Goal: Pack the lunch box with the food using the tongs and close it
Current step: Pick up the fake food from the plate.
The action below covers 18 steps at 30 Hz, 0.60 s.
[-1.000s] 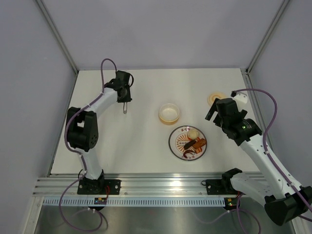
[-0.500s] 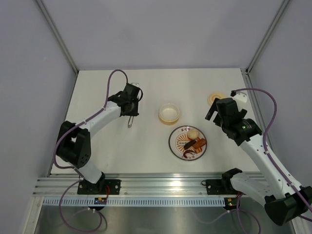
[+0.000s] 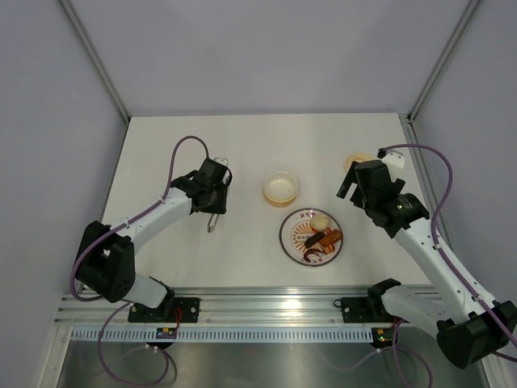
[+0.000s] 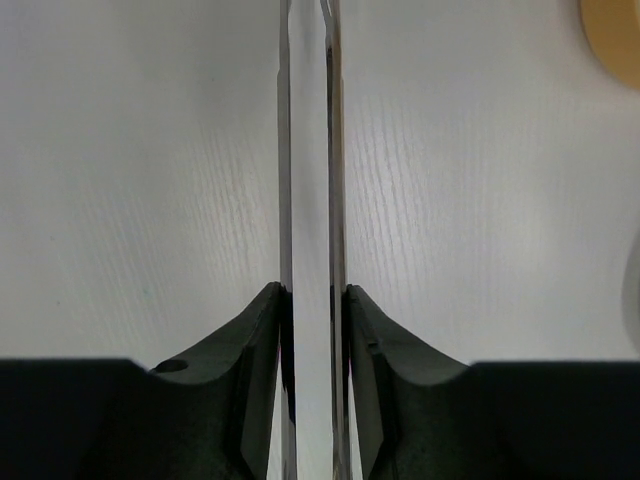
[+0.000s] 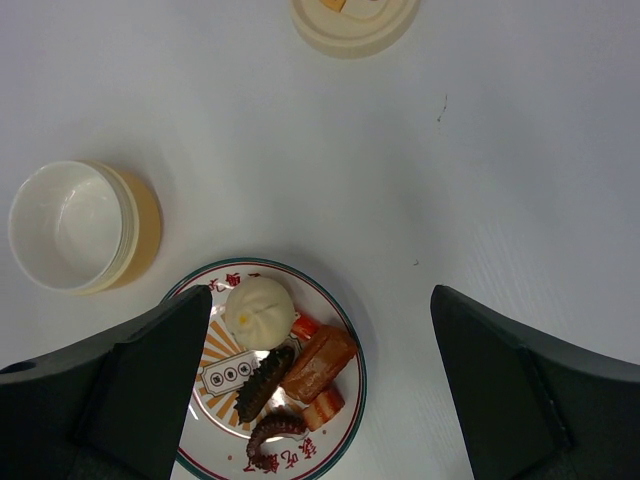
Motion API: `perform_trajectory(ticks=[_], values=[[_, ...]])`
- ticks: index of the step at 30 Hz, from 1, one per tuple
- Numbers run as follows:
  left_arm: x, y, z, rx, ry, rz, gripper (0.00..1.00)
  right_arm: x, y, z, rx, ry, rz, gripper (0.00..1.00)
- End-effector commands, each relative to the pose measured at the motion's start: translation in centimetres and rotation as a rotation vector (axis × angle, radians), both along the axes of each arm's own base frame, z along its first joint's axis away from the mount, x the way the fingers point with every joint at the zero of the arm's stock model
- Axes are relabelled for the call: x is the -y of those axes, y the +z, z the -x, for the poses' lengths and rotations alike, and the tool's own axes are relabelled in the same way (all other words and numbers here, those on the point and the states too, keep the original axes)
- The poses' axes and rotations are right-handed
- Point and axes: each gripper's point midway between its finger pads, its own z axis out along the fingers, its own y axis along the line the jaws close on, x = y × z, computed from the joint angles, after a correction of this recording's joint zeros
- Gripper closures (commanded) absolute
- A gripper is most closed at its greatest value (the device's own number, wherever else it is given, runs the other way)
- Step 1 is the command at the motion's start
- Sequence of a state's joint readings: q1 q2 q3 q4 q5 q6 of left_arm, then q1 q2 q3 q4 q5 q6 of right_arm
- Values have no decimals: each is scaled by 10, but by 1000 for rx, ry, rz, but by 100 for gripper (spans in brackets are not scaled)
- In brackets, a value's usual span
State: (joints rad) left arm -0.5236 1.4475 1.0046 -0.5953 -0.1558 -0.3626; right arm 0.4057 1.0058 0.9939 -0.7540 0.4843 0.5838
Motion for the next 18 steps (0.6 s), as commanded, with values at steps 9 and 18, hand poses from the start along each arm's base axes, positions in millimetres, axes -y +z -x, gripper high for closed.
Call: perform_trajectory(ticks=[9,18], values=[[6,22,20,15,-60,54,56,-6,15,-2,45,13,-45,1],[11,34,31,31,-83,98,59,-10,14,-1,37,11,-76,1]])
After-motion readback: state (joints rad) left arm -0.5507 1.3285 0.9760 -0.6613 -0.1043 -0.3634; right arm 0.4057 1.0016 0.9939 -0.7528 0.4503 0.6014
